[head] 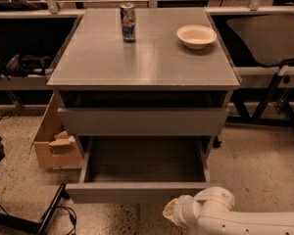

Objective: Close middle drawer

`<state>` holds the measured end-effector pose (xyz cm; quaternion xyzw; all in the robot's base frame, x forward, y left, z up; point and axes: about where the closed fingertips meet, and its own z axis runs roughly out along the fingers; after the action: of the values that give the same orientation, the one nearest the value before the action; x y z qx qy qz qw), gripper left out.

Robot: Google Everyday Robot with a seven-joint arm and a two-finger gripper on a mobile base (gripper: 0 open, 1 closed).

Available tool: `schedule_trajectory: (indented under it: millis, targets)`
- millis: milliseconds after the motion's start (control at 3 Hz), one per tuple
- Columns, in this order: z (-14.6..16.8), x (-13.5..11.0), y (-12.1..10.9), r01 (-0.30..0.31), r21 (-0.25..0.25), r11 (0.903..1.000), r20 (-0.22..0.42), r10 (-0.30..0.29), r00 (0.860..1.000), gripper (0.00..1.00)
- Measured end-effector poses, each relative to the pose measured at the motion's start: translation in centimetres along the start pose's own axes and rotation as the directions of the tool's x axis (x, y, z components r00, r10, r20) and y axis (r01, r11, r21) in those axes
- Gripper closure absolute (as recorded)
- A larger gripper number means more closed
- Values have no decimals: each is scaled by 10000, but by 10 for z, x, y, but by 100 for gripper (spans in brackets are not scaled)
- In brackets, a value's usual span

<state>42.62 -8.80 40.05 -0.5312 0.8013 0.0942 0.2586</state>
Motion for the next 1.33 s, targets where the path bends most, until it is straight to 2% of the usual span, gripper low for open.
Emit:
schedule_trajectory:
  millis: [333,667,1000,1333]
  targets:
    - [18,-14,-34,-26,301,9995,452,12,9990,100]
    - [63,-43,-104,-458,865,9952,1473,327,9886,100]
    - [63,-43,-104,-458,864,9952,1473,327,9886,100]
    - [71,-45,-124,-443,1113,9928,1574,264,9872,100]
